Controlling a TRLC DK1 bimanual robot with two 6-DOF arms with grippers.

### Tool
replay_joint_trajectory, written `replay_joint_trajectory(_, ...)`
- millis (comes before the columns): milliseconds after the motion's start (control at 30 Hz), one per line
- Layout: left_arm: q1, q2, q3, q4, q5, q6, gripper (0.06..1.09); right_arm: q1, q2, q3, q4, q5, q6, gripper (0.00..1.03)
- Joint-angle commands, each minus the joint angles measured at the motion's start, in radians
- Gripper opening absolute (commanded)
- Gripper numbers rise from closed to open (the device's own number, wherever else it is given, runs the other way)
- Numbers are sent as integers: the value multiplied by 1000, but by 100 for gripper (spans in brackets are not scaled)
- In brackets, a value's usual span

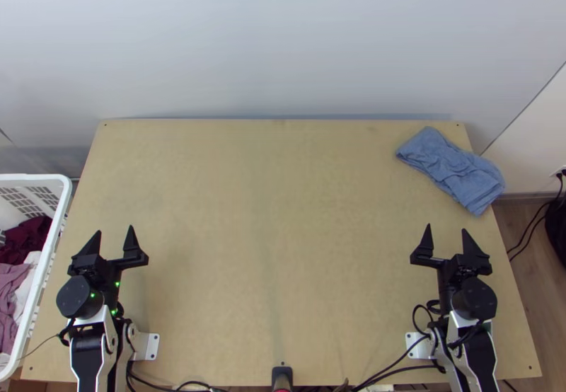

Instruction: Fold the t-shirt

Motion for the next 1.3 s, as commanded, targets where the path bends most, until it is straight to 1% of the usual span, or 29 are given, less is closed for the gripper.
replay_joint_trajectory(0, 0, 0, 0, 0, 0, 0, 104, 0, 0, 0, 0, 0, 2, 99)
replay_joint_trajectory(1100, 0, 0, 0, 0, 0, 0, 104, 0, 0, 0, 0, 0, 2, 99)
replay_joint_trajectory(1133, 0, 0, 0, 0, 0, 0, 104, 0, 0, 0, 0, 0, 24, 99)
replay_joint_trajectory(1233, 0, 0, 0, 0, 0, 0, 104, 8, 0, 0, 0, 0, 194, 99)
replay_joint_trajectory(1267, 0, 0, 0, 0, 0, 0, 104, 8, 0, 2, -1, 0, 209, 99)
